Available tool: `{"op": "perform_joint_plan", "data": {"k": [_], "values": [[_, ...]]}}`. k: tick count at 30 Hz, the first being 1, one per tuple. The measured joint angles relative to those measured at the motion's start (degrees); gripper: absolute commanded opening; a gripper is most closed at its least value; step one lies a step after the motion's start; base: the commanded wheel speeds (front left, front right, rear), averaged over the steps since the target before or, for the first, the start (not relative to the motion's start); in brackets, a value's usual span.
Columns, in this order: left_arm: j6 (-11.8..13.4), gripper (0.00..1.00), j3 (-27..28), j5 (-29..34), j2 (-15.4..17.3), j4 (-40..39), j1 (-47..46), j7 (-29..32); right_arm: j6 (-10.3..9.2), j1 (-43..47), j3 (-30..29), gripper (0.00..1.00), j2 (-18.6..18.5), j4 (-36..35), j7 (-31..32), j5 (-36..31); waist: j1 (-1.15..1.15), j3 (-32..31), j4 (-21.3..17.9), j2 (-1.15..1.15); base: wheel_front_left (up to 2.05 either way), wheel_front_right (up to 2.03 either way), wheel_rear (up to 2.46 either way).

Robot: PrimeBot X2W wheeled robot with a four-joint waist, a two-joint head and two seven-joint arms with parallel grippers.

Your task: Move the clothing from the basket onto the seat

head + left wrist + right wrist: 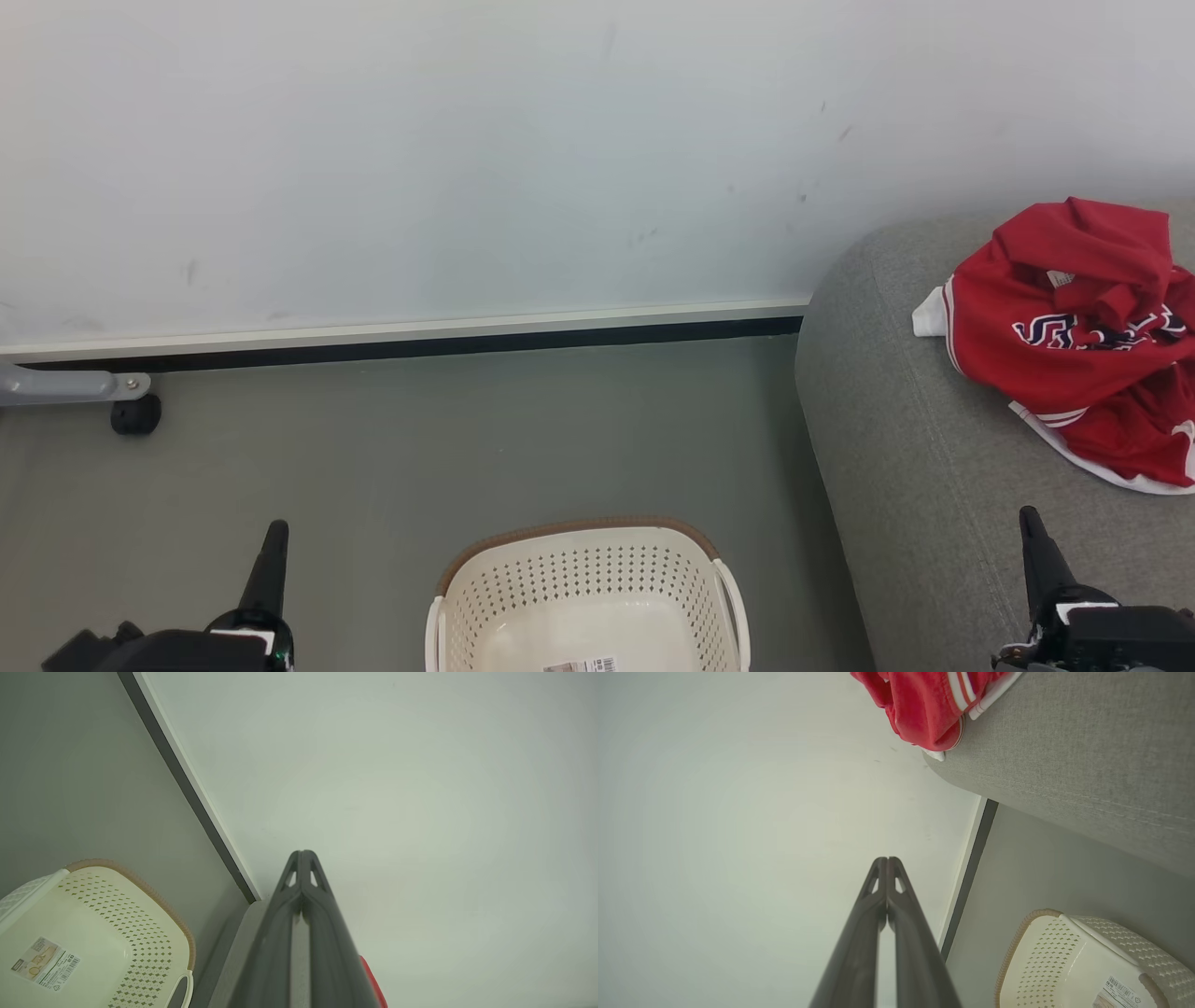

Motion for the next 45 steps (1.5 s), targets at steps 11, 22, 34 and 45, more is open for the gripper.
{"op": "perform_joint_plan", "data": {"k": [11,22,34,45], "values": [[-1.4,0.0,1.2,-7.7,-0.6,0.4,-1.1,2.2,1.53,-0.6,-3.0,0.0,1.0,0.5,2.0,7.4,0.0,0.1,0.2,0.0,0.0,0.0,0.0],[-1.9,0.0,1.4,-9.1,-0.7,0.5,-1.4,2.4,1.55,-0.8,-3.4,0.0,1.2,0.6,2.4,8.1,0.0,0.1,0.2,0.0,0.0,0.0,0.0],[-1.9,0.0,1.4,-9.1,-0.7,0.5,-1.4,2.4,1.56,-0.8,-3.4,0.0,1.2,0.6,2.4,8.1,0.0,0.1,0.2,0.0,0.0,0.0,0.0],[-1.9,0.0,1.4,-9.1,-0.7,0.5,-1.4,2.4,1.64,-0.8,-3.4,0.0,1.2,0.6,2.4,8.1,0.0,0.1,0.2,0.0,0.0,0.0,0.0]]}}
